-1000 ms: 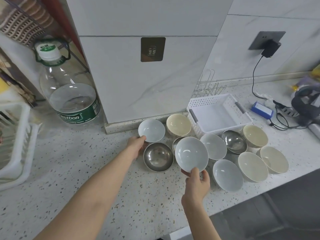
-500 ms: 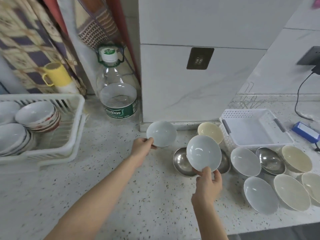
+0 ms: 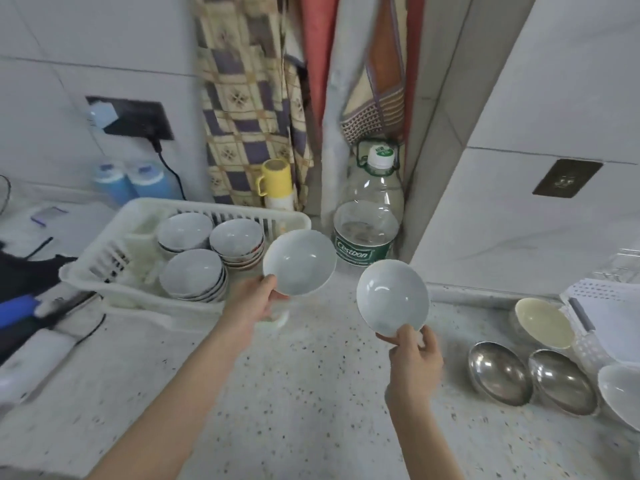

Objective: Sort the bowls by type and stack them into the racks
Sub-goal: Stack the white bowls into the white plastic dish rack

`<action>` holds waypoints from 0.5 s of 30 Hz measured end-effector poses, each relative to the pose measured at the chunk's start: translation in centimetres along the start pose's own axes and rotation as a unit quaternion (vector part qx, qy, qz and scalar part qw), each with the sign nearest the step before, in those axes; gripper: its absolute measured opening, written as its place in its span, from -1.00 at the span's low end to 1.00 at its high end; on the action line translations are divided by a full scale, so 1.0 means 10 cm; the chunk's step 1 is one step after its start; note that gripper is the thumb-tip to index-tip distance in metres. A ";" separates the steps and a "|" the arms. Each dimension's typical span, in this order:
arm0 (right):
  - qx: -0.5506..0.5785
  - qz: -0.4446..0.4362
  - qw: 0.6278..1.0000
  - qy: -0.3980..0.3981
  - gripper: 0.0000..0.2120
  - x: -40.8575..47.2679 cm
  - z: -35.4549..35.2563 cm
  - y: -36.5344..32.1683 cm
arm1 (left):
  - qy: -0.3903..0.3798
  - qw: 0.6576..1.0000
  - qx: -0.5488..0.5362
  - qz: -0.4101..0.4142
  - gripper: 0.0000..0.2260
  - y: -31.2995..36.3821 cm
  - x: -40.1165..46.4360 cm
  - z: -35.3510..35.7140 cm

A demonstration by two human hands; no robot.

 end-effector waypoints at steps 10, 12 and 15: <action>-0.241 -0.051 0.943 -0.222 -0.84 -0.19 1.45 -0.13 | 0.068 0.995 -0.070 0.011 -0.83 -0.10 0.36 -1.42; -0.296 -0.069 0.924 -0.232 -0.87 -0.21 1.65 -0.08 | 0.075 0.993 -0.091 0.010 -0.85 -0.12 0.42 -1.58; -0.380 -0.067 0.895 -0.221 -0.86 -0.18 1.85 0.00 | 0.072 0.991 -0.110 0.005 -0.84 -0.17 0.49 -1.79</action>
Point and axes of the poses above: each hand's wrist, its own x-axis towards the middle knuckle, its own z-axis out of the palm, y = z × x, the point moved 1 cm from there along x, towards the middle knuckle, and after that the axes turned 3 degrees about -y, right-handed, at the moved point
